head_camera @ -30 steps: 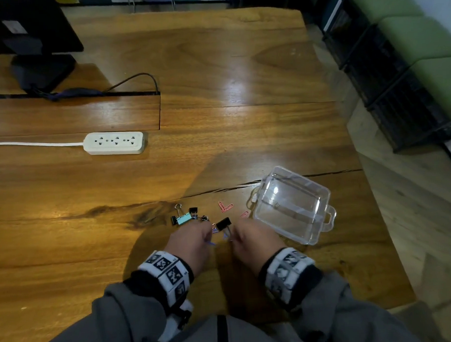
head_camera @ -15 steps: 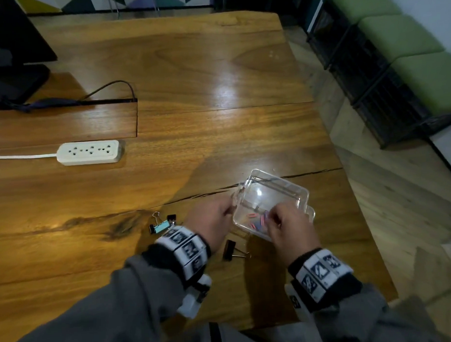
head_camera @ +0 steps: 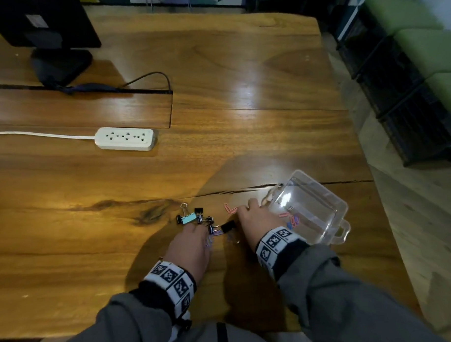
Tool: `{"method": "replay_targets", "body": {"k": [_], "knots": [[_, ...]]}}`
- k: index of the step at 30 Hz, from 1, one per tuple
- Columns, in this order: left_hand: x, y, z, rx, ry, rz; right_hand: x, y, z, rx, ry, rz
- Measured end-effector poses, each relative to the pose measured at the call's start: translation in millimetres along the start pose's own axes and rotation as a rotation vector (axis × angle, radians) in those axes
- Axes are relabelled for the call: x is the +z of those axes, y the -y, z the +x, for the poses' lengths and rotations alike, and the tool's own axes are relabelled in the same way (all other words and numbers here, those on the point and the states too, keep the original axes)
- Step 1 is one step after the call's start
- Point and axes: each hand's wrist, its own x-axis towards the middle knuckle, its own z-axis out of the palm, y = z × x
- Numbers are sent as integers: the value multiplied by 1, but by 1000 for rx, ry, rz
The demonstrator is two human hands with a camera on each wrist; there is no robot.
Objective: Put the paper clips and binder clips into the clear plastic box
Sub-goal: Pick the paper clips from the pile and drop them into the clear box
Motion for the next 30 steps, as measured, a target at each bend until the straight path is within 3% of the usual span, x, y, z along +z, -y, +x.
{"method": "replay_targets", "body": {"k": [7, 17, 30], "knots": [[10, 8, 5, 142, 75, 78, -4, -17, 20, 56, 111, 94], [2, 10, 15, 317, 199, 116, 4, -26, 16, 21, -8, 194], [4, 0, 15, 240, 198, 166, 16, -12, 19, -38, -14, 140]]}}
